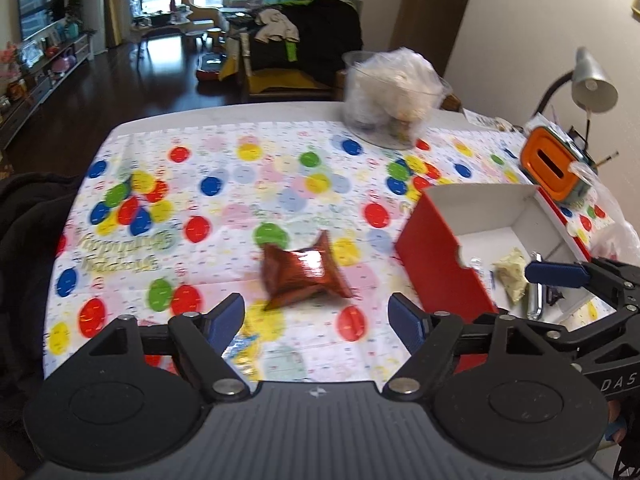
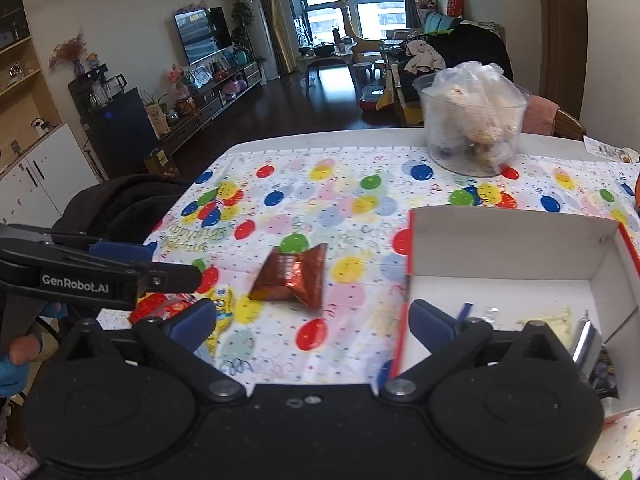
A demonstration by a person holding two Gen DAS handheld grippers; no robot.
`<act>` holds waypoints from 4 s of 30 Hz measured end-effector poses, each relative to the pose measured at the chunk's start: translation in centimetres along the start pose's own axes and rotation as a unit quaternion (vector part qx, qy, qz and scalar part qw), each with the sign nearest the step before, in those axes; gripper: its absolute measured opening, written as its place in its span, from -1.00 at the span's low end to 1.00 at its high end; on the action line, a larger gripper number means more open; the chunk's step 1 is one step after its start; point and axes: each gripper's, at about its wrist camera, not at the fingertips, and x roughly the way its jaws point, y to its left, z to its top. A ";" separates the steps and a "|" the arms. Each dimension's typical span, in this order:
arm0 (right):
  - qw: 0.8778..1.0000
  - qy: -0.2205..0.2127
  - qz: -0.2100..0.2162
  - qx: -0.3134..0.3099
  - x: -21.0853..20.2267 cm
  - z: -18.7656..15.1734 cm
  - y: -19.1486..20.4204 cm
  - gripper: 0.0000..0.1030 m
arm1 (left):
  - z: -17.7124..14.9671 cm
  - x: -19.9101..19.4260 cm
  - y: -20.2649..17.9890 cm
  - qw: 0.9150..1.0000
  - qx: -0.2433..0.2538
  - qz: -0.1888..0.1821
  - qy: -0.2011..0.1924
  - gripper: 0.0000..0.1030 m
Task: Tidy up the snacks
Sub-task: 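Move both tools back over the snack pile, then grasp the red snack bag with the left tool while the right tool grasps the light blue cookie packet, then carry the red snack bag and blue cookie packet with both tools over the box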
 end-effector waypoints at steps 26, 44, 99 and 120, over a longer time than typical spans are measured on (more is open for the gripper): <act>0.992 0.121 0.013 -0.011 7.1 -2.1 9.6 0.99 | -3.3 7.7 14.7 0.989 -0.016 -0.002 0.149 0.58; 0.983 0.185 -0.004 0.017 11.9 -1.9 11.4 0.84 | -3.6 11.1 14.5 0.984 0.009 0.008 0.176 0.39; 0.947 0.237 0.051 0.213 17.4 -2.1 10.8 -0.72 | -6.8 3.3 20.8 0.984 -0.148 0.005 0.100 0.28; 0.965 0.134 0.088 0.206 8.5 0.2 2.3 -0.73 | -2.7 2.4 11.8 0.989 -0.123 -0.003 0.084 0.28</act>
